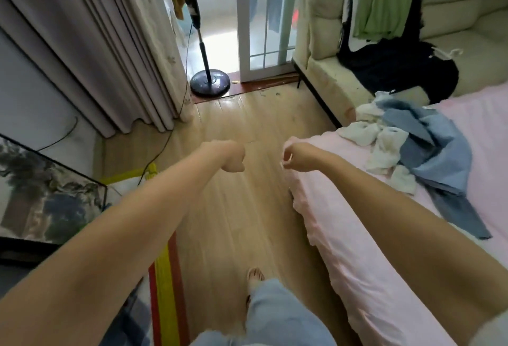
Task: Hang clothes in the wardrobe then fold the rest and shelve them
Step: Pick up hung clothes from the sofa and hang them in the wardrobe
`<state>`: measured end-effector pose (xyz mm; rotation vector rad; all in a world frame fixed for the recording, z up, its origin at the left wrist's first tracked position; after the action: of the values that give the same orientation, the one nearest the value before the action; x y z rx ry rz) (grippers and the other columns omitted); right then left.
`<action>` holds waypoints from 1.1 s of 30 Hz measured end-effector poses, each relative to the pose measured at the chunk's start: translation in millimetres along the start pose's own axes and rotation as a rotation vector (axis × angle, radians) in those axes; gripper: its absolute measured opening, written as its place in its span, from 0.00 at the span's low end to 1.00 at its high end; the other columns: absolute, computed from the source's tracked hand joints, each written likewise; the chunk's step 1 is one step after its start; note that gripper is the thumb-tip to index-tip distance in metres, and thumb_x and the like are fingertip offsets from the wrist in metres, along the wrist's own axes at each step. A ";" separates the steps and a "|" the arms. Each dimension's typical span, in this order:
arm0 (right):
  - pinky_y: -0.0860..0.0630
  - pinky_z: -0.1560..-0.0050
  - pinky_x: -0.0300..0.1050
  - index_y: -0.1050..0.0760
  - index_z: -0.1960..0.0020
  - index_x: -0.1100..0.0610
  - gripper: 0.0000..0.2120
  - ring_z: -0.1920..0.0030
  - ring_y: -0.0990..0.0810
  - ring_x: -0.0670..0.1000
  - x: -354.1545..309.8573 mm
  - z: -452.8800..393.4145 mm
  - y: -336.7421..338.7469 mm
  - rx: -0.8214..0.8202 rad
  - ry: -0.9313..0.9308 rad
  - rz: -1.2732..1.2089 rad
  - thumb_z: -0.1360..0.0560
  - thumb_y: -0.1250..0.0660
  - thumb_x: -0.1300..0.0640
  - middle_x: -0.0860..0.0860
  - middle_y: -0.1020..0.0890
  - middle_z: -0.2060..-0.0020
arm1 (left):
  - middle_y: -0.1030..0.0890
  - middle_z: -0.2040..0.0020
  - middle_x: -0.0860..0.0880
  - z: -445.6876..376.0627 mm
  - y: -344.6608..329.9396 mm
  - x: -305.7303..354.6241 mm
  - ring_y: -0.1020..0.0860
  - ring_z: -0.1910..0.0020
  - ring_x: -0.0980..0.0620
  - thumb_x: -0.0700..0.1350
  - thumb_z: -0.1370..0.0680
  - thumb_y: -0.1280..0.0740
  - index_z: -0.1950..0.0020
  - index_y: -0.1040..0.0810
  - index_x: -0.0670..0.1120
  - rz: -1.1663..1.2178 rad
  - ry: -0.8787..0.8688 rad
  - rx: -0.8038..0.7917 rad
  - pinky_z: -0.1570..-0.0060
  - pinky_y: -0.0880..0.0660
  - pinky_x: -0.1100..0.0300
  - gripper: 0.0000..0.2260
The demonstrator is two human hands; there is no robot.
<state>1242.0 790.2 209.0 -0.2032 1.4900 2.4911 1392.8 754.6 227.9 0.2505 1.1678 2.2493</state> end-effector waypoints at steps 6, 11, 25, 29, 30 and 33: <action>0.24 0.48 0.50 0.22 0.42 0.64 0.14 0.46 0.21 0.58 27.8 -125.2 87.5 -0.027 -0.018 -0.016 0.22 0.37 0.56 0.59 0.19 0.46 | 0.23 0.37 0.45 -116.7 109.1 -41.1 0.25 0.40 0.41 0.49 0.19 0.41 0.36 0.25 0.43 0.053 -0.077 0.032 0.44 0.27 0.52 0.16; 0.23 0.46 0.50 0.22 0.42 0.63 0.14 0.47 0.20 0.57 69.3 -235.7 144.6 -0.024 -0.069 -0.047 0.22 0.37 0.56 0.57 0.19 0.46 | 0.25 0.34 0.42 -232.5 182.5 -64.4 0.27 0.36 0.41 0.47 0.18 0.41 0.33 0.26 0.39 -0.038 -0.164 0.034 0.41 0.31 0.54 0.18; 0.25 0.54 0.48 0.22 0.50 0.60 0.09 0.52 0.22 0.57 270.6 -412.5 317.8 0.187 -0.498 -0.331 0.23 0.39 0.57 0.55 0.19 0.53 | 0.25 0.38 0.47 -546.0 432.9 -18.9 0.26 0.43 0.45 0.50 0.18 0.44 0.33 0.27 0.43 -0.357 -0.520 0.036 0.47 0.28 0.54 0.18; 0.24 0.56 0.52 0.22 0.50 0.62 0.09 0.52 0.21 0.62 370.2 -427.9 343.1 0.316 -0.692 -0.426 0.24 0.39 0.60 0.59 0.20 0.54 | 0.23 0.39 0.46 -619.5 474.6 48.1 0.24 0.44 0.44 0.47 0.19 0.43 0.38 0.25 0.43 -0.422 -0.634 0.047 0.47 0.27 0.52 0.14; 0.24 0.55 0.52 0.23 0.49 0.61 0.10 0.52 0.20 0.60 396.6 -434.2 347.6 0.339 -0.731 -0.445 0.24 0.39 0.59 0.58 0.19 0.52 | 0.23 0.39 0.46 -638.6 486.7 66.8 0.24 0.44 0.43 0.47 0.19 0.43 0.38 0.25 0.43 -0.436 -0.663 0.065 0.46 0.26 0.51 0.14; 0.23 0.55 0.49 0.23 0.48 0.58 0.08 0.55 0.20 0.54 473.5 -453.5 375.5 0.395 -0.804 -0.500 0.23 0.37 0.56 0.54 0.19 0.52 | 0.24 0.39 0.46 -690.3 536.4 117.5 0.24 0.42 0.43 0.50 0.19 0.42 0.36 0.27 0.45 -0.471 -0.711 0.098 0.45 0.25 0.50 0.15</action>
<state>685.6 279.2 201.7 0.4007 1.3050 1.5485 789.3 111.3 230.3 0.6716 0.8312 1.4980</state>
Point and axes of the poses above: each hand's wrist, its own z-axis away from the middle knuckle, its own y-axis out of the back of the hand, x = y × z, the point moved 9 cm from there along -z, towards the middle knuckle
